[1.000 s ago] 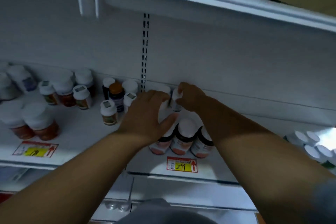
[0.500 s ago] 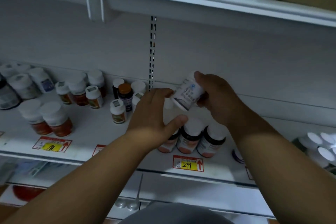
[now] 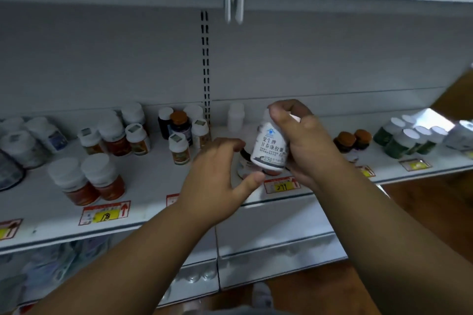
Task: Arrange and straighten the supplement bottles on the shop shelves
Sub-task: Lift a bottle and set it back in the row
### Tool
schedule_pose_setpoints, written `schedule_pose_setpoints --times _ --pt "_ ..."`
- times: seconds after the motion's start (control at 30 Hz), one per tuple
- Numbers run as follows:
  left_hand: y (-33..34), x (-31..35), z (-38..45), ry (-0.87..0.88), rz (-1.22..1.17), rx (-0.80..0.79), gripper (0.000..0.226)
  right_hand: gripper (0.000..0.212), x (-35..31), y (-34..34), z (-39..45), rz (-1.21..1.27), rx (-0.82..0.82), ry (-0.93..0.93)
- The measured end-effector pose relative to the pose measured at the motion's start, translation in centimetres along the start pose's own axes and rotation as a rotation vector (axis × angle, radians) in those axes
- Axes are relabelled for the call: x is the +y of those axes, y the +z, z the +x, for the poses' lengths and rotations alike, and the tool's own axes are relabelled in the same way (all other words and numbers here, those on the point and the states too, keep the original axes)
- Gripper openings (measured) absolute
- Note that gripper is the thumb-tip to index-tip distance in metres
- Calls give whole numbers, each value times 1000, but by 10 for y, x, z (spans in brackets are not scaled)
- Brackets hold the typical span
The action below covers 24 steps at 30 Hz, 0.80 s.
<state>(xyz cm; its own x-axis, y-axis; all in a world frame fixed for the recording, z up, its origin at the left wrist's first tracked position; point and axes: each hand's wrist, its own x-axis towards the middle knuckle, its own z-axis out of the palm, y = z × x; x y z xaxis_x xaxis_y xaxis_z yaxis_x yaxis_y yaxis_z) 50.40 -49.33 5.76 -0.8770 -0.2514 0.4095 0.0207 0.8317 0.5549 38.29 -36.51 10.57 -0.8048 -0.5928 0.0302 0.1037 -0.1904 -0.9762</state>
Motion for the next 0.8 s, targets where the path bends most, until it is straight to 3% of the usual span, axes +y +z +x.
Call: schedule_pose_setpoints --times 0.2,0.4,0.6,0.8 --pt "34 45 8 117 -145 -115 69 22 -10 -43 -59 -60 237 -15" --pt "92 106 24 257 -149 -205 66 40 -32 -118 -101 -125 386 -57" --pt "190 207 55 336 -177 -259 70 25 -52 -258 -134 -181 533 -79" --pt "292 306 91 331 -194 -330 70 27 -75 -398 -147 -224 578 -69"
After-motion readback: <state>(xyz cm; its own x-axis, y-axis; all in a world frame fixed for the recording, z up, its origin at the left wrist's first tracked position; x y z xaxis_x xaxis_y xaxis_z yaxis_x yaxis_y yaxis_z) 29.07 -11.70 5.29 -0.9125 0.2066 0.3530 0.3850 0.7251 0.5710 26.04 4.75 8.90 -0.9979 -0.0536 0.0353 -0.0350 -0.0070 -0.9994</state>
